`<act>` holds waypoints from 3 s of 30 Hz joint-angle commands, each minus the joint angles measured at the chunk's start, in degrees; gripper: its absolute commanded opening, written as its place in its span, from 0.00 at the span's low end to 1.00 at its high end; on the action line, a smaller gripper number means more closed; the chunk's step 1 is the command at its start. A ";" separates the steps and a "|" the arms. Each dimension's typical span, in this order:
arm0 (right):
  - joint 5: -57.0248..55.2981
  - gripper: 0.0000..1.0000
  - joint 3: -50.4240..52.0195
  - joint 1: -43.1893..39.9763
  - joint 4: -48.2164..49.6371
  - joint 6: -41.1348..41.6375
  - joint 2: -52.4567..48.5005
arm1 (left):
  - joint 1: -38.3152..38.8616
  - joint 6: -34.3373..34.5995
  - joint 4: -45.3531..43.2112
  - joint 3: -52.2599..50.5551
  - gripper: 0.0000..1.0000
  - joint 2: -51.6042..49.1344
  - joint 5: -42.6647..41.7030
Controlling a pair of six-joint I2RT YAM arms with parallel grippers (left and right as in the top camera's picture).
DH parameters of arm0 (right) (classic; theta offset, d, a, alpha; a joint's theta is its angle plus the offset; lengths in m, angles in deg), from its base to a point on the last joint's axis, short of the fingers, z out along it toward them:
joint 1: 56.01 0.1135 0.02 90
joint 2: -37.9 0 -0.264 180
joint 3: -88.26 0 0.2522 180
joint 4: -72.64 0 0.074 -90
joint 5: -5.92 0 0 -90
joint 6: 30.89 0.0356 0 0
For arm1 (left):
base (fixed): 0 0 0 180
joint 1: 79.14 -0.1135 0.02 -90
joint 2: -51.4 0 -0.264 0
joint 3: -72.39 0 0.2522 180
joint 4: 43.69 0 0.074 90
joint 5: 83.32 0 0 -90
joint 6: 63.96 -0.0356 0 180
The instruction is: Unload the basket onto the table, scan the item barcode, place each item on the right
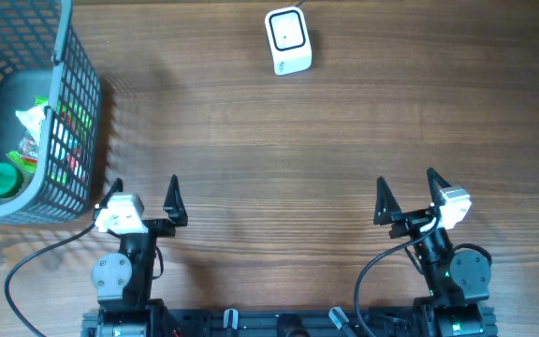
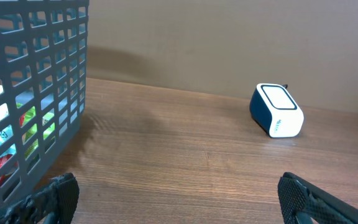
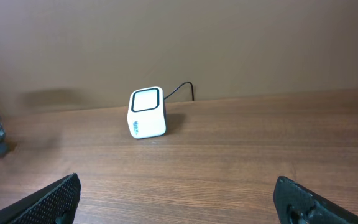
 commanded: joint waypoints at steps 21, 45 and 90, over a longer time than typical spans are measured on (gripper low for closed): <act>-0.98 1.00 0.04 0.11 0.17 0.37 -0.07 | 0.07 -1.07 0.20 -0.15 1.00 0.50 -0.85; -1.01 1.00 0.04 0.11 0.17 0.37 -0.07 | 0.07 3.19 84.19 118.97 1.00 -77.31 -17.05; -0.98 1.00 0.04 0.11 0.17 0.37 -0.07 | -30.27 -4.59 67.36 117.94 1.00 -130.18 -6.40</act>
